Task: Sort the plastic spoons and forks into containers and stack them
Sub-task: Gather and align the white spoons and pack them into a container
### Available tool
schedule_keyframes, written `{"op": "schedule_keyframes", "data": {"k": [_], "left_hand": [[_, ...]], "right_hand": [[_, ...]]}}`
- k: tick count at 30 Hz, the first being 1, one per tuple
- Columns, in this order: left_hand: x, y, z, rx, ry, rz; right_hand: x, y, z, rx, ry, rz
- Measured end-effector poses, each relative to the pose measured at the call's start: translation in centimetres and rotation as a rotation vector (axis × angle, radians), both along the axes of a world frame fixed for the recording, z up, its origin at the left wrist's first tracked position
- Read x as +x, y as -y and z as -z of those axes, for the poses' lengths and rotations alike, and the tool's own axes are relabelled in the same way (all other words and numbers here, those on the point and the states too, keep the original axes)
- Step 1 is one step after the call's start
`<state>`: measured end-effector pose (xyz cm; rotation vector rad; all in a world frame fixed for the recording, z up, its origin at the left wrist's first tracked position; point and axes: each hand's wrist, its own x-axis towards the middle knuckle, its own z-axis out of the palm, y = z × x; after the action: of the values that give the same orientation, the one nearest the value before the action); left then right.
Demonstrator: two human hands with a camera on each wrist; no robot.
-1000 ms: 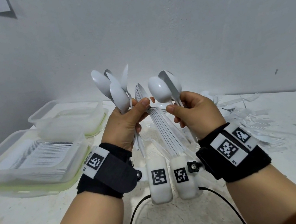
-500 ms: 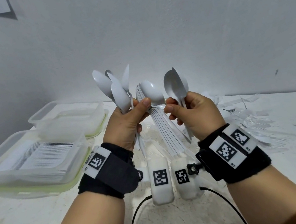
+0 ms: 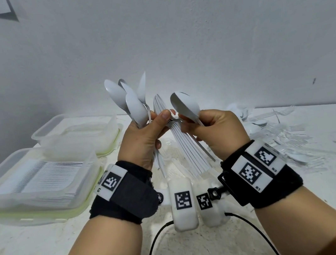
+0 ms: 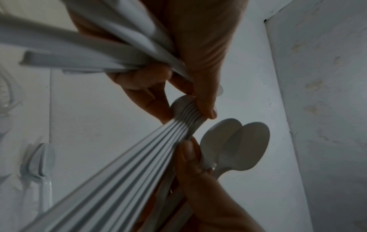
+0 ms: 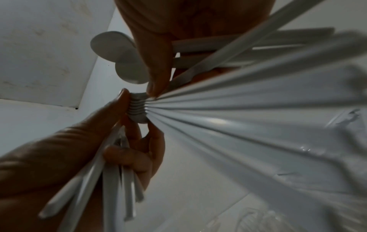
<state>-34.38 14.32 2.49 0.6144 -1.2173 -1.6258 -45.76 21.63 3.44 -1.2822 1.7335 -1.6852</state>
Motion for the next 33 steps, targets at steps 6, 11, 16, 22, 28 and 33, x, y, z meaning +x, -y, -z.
{"op": "schedule_keyframes", "data": {"k": [6, 11, 16, 22, 28, 33], "left_hand": [[0.2, 0.1, 0.0, -0.014, 0.027, -0.006], [0.1, -0.1, 0.0, -0.031, 0.041, -0.014], [0.4, 0.1, 0.2, -0.001, 0.027, -0.010], [1.8, 0.7, -0.4, 0.033, -0.022, -0.016], [3.1, 1.3, -0.8, 0.010, -0.001, 0.036], [4.1, 1.4, -1.0, -0.034, 0.018, 0.085]], "right_hand": [[0.1, -0.2, 0.0, 0.026, -0.055, 0.003], [0.2, -0.5, -0.1, 0.035, -0.033, -0.021], [0.0, -0.3, 0.0, 0.061, 0.016, 0.022], [-0.4, 0.1, -0.2, 0.069, -0.012, 0.115], [1.4, 0.2, -0.7, 0.261, -0.219, 0.068], [3.2, 0.3, -1.1, 0.282, -0.227, 0.035]]}}
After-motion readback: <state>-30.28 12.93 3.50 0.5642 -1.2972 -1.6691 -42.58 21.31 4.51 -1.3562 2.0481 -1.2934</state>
